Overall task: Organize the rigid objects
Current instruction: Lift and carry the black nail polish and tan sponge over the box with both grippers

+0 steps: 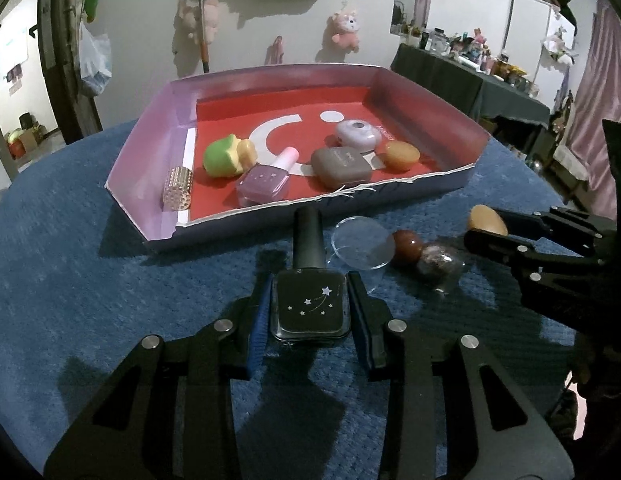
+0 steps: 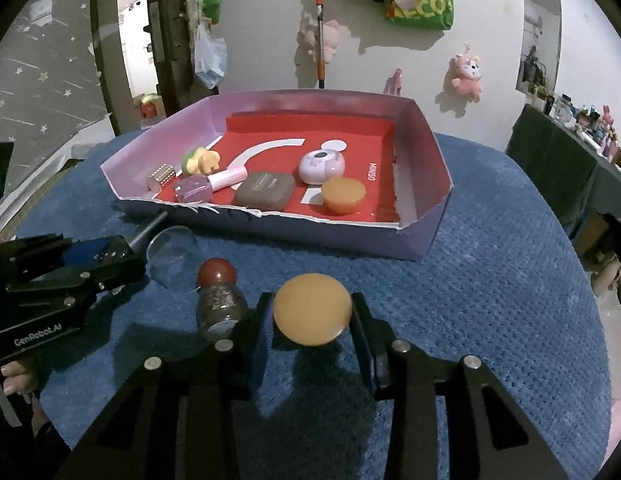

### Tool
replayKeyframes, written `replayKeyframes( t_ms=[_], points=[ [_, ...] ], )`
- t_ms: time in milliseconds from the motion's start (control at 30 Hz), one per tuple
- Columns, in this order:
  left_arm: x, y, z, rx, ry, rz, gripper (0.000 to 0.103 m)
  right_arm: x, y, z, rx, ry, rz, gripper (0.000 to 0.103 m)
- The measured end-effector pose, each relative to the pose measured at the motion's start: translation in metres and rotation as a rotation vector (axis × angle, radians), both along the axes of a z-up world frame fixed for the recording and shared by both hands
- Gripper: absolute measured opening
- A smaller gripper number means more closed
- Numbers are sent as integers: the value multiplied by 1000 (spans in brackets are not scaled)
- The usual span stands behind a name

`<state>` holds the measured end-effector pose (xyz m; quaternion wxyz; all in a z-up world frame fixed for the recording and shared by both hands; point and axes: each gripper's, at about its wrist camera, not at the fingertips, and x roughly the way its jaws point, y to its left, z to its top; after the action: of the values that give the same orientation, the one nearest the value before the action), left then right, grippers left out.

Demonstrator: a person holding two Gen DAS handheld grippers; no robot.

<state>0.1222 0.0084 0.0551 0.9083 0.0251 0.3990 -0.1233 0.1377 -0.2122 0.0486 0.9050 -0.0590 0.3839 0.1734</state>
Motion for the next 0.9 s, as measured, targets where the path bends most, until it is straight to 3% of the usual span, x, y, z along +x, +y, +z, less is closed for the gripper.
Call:
replayKeyframes(
  t_ms=[900],
  points=[
    [-5,0,3,-8,-8,-3,33,-4,4,-4,-7,9,13,40]
  ],
)
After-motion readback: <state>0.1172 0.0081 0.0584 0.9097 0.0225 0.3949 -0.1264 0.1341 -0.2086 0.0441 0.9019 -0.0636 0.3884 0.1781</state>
